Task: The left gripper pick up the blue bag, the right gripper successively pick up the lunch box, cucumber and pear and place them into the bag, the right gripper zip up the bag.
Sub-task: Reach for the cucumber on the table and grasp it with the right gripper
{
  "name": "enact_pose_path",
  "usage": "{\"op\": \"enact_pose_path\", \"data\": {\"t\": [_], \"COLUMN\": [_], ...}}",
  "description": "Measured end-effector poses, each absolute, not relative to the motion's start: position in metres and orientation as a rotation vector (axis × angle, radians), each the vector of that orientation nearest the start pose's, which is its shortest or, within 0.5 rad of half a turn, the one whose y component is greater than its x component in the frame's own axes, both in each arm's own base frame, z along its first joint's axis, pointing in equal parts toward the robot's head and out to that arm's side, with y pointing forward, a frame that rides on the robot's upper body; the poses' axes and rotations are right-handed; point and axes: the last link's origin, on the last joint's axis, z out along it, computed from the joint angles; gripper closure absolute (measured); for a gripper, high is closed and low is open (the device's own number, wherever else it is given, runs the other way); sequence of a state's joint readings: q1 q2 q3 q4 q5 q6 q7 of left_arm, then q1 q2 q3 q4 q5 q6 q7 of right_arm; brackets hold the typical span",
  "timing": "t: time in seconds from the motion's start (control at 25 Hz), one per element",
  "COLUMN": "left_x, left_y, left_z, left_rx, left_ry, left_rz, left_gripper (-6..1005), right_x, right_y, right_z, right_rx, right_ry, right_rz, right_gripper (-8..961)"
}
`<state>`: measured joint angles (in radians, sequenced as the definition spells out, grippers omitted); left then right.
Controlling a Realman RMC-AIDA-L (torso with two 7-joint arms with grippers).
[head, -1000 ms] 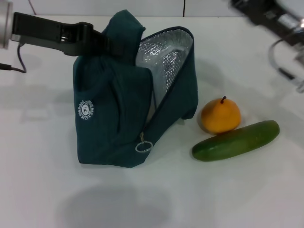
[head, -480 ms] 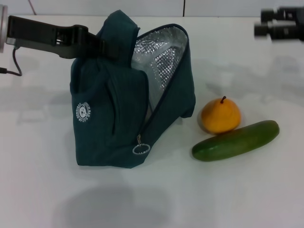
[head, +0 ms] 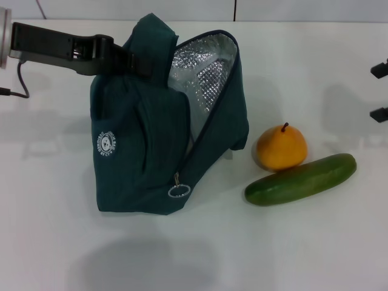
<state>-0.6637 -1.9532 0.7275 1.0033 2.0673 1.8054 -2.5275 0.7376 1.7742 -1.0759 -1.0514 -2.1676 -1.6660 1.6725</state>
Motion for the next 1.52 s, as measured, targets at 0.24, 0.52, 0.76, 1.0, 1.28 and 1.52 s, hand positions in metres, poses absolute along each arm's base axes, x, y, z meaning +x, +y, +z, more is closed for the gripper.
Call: {"op": "enact_pose_path", "data": {"t": [0.24, 0.52, 0.76, 1.0, 1.28, 1.52], "left_x": [-0.194, -0.19, -0.187, -0.184, -0.184, -0.181], "left_y": [0.367, 0.369, 0.371, 0.373, 0.373, 0.375], "left_z": [0.089, 0.084, 0.082, 0.082, 0.082, 0.082], "left_rx": [-2.596, -2.595, -2.597, -2.605, -2.606, -2.612], "left_ry": [-1.608, -1.608, -1.599, -1.59, -1.589, -1.579], "left_rz": [-0.565, -0.58, -0.579, -0.579, -0.579, -0.578], "left_gripper": [958, 958, 958, 957, 957, 957], "right_x": [0.175, 0.171, 0.179, 0.183, 0.186, 0.188], "right_y": [0.398, 0.391, 0.387, 0.386, 0.386, 0.386], "right_z": [0.09, 0.044, 0.015, 0.002, -0.013, -0.021], "right_rx": [-2.965, -3.045, -3.089, -3.093, -3.11, -3.121], "right_ry": [-0.07, -0.235, -0.275, -0.291, -0.296, -0.304], "right_rz": [-0.403, -0.548, -0.545, -0.539, -0.555, -0.553], "right_gripper": [73, 81, 89, 96, 104, 112]}}
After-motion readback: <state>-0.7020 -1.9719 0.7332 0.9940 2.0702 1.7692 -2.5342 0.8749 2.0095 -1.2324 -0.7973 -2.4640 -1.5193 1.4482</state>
